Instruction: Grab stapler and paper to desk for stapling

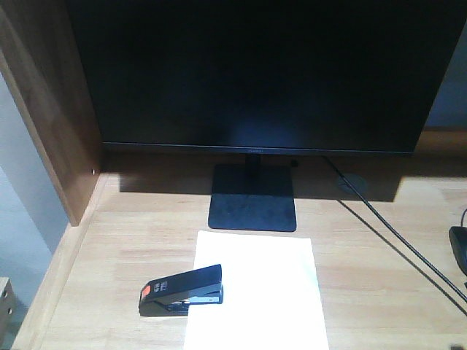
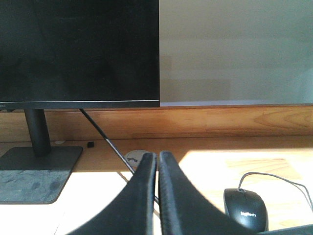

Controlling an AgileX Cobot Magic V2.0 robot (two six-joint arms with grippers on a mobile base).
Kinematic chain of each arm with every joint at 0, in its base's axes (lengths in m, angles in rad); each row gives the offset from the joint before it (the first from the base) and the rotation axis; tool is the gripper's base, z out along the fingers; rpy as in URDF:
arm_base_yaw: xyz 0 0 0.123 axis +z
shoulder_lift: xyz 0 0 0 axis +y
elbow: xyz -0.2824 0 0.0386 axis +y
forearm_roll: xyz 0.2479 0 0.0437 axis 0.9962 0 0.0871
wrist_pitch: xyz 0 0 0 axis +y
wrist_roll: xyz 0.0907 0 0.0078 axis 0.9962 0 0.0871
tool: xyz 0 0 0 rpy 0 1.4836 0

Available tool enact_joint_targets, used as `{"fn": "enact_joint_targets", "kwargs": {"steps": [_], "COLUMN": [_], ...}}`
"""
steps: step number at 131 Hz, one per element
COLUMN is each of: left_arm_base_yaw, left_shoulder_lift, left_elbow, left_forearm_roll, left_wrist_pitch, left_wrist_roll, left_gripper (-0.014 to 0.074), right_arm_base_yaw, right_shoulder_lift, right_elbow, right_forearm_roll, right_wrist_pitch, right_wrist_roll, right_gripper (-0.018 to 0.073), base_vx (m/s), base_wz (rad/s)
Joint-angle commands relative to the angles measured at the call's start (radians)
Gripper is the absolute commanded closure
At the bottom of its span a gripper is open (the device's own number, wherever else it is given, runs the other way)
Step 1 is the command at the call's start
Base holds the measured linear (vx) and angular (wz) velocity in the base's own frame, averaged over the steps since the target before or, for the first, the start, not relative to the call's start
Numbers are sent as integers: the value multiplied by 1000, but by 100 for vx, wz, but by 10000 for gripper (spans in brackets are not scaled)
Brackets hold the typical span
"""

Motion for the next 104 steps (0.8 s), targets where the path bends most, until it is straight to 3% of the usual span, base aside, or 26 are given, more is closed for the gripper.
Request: {"fn": "enact_joint_targets", "kwargs": {"steps": [1, 104], "left_arm_base_yaw": [-1, -1], "left_shoulder_lift": [-16, -16], "left_elbow": [9, 9], "left_forearm_roll": [-8, -8], "left_wrist_pitch": [-71, -71], "left_wrist_roll": [-3, -3], "left_gripper": [603, 603], "right_arm_base_yaw": [-5, -5], "right_shoulder_lift": [-10, -10], "right_elbow": [5, 5], "right_forearm_roll": [-4, -4], "right_wrist_pitch": [-72, -72], "right_wrist_roll": [-8, -6], "right_gripper": [565, 565], "base_vx": [0, 0], "base_wz": [0, 0]}}
